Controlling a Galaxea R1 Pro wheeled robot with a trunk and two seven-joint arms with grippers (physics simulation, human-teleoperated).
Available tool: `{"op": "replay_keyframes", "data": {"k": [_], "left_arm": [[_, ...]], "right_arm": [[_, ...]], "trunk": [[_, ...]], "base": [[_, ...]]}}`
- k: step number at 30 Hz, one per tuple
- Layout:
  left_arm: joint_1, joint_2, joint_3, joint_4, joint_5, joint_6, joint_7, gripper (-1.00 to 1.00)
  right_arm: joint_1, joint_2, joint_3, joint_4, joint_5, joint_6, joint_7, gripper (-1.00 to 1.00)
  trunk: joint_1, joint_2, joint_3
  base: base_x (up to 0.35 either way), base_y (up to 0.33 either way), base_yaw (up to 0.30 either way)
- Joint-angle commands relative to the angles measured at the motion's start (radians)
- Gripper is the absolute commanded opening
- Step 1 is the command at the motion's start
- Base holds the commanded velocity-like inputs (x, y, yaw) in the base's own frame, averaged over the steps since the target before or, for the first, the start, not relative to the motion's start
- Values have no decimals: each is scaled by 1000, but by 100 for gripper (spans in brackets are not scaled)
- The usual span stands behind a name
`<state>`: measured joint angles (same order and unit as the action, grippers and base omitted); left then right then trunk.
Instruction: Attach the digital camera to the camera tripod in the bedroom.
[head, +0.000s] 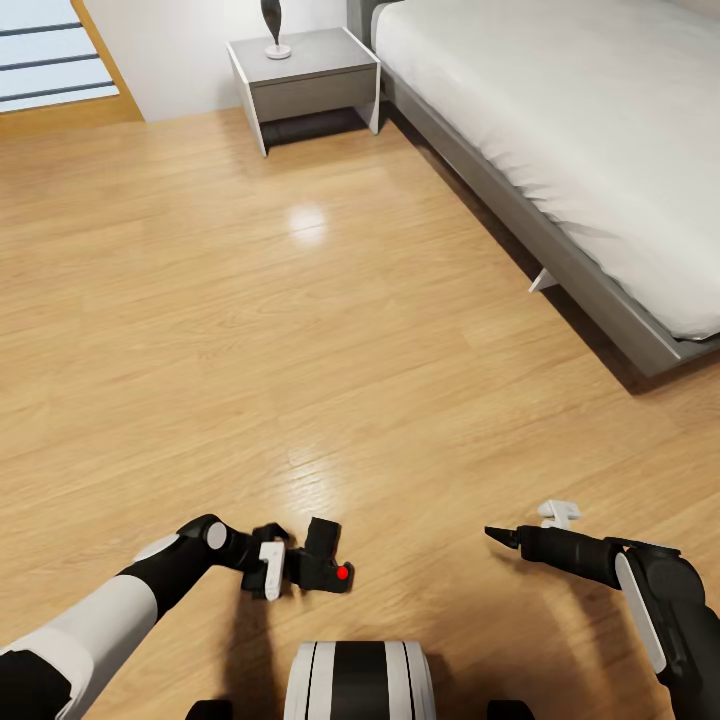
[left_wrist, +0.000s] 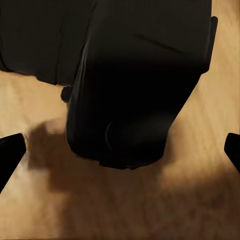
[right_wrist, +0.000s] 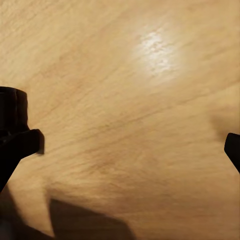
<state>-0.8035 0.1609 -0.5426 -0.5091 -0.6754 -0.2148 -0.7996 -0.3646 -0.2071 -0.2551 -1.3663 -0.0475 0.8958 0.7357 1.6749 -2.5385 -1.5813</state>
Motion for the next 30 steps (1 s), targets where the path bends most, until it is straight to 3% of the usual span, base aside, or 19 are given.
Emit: {"op": "replay_keyframes", "data": {"k": [1, 3, 5, 6, 8, 9, 12, 19, 30], "left_arm": [[0, 0, -3, -2, -15, -6, 11, 100], [0, -1, -3, -2, -25, -6, 20, 100], [0, -7, -3, -2, -70, -4, 45, 100], [0, -7, -3, -2, -70, -4, 45, 100], [0, -13, -3, -1, -107, -4, 56, 100], [0, -21, -3, 0, -142, -3, 64, 100], [0, -32, -2, 4, -181, -2, 71, 100], [0, -50, -2, 13, -216, -2, 77, 100], [0, -56, -2, 15, -227, -2, 79, 100]], "right_arm": [[0, 0, -1, 0, -5, 8, 0, 100], [0, 0, -1, 0, -5, 8, 0, 100], [0, 0, -1, 0, -5, 8, 0, 100], [0, 0, -1, 0, -5, 8, 0, 100], [0, 0, -1, 0, -5, 8, 0, 100], [0, 0, -1, 0, -5, 8, 0, 100], [0, 0, -1, 0, -5, 8, 0, 100], [0, 0, -1, 0, -5, 8, 0, 100], [0, 0, -1, 0, -5, 8, 0, 100]], "trunk": [[0, 0, -1], [0, 0, -1], [0, 0, -1], [0, 0, -1], [0, 0, -1], [0, 0, -1], [0, 0, -1], [0, 0, -1], [0, 0, -1]], "base": [[0, 0, 0], [0, 0, 0], [0, 0, 0], [0, 0, 0], [0, 0, 0], [0, 0, 0], [0, 0, 0], [0, 0, 0], [0, 0, 0]]}}
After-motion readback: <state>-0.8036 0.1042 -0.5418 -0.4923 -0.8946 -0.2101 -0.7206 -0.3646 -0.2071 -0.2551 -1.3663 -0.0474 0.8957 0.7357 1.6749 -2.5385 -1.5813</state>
